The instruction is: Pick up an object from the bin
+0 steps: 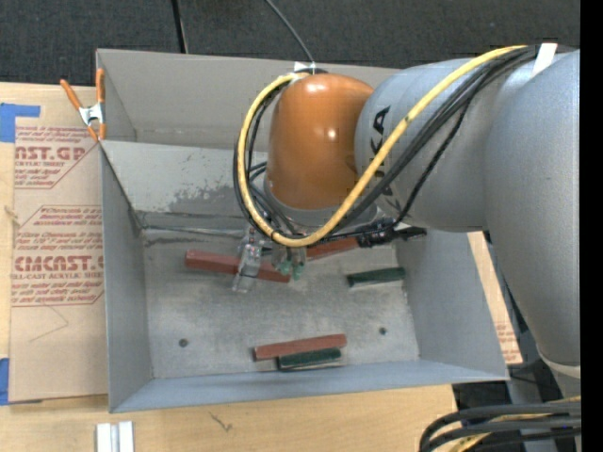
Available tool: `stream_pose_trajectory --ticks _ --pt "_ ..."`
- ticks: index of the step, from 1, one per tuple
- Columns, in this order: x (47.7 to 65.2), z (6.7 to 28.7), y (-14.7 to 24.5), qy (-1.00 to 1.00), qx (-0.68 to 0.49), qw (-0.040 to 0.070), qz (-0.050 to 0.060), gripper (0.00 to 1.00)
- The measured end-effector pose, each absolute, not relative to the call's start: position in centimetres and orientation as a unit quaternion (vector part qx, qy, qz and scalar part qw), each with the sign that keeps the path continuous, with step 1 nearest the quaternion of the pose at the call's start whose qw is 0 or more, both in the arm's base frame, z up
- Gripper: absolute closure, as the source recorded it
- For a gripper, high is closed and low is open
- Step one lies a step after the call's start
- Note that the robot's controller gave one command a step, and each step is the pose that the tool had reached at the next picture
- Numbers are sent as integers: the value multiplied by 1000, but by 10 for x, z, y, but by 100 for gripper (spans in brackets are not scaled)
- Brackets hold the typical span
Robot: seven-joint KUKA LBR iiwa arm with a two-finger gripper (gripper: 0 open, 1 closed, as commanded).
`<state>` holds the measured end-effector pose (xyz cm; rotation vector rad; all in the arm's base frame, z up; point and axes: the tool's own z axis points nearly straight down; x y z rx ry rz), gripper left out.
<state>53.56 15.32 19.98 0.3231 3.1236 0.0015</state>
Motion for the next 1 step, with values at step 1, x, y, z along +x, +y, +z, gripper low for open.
stream_pose_trajectory --ticks 1 --pt "536 200 153 995 103 0 0 100"
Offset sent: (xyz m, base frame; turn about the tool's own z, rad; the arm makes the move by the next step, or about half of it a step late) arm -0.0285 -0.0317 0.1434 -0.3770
